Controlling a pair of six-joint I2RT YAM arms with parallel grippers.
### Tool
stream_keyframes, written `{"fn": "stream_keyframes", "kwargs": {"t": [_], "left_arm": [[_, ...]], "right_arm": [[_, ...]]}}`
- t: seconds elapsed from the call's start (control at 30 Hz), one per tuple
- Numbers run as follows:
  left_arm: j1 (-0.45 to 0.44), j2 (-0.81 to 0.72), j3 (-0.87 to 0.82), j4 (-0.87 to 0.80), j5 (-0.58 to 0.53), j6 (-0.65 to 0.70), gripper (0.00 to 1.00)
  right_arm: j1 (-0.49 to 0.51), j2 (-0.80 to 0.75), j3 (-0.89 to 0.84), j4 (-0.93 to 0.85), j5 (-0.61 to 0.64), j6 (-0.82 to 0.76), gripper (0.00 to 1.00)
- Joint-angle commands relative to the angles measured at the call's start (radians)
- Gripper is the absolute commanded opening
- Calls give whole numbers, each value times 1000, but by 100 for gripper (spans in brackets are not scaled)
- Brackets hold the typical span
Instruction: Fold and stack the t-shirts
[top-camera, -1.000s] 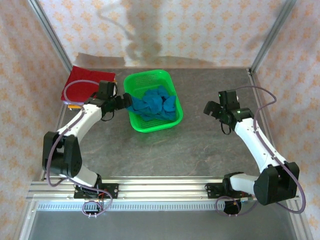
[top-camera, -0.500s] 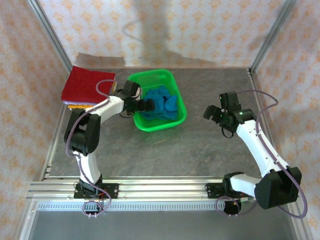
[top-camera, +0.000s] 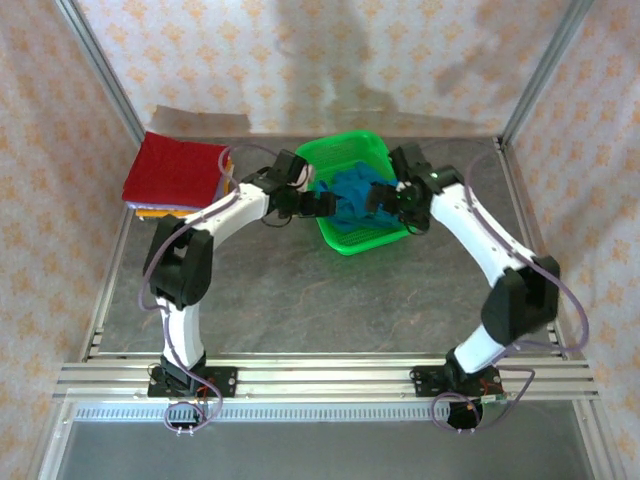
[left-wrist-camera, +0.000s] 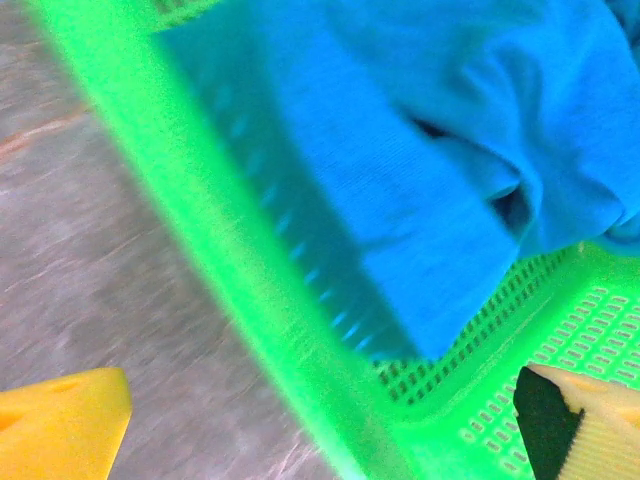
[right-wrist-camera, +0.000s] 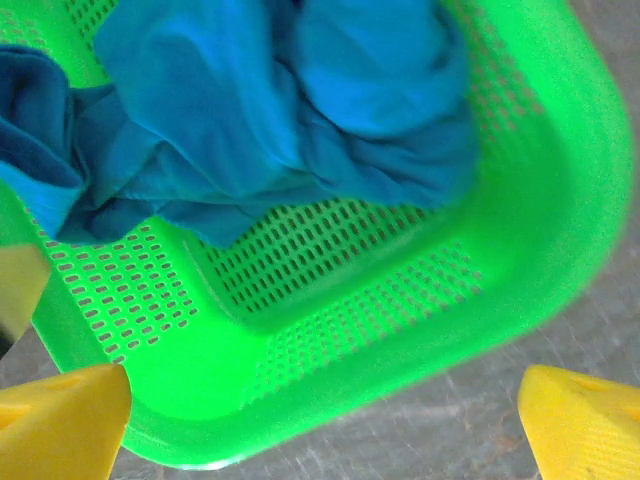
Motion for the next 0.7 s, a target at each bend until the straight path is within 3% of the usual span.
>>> {"fn": "stream_keyframes", "kwargs": {"t": [0.0,0.27,0.37,0.53,0.67], "left_arm": [[27,-160,-87,-67,-34,-4,99],[77,-473,-375,-135,-33,-15,99],[82,-572,-472,-128,-33,-44,99],[92,-678,-583,-145,-86,-76,99],[93,-739,-652,-138,-101,-117,99]], "right_arm": [[32,162,167,-153,125,-103,99],[60,711,748,-356,182,-231,99],[61,849,896,-380,213,-240,99],[22,929,928,-386,332,-117,99],[-74,841,722,-293,358,15,99]]}}
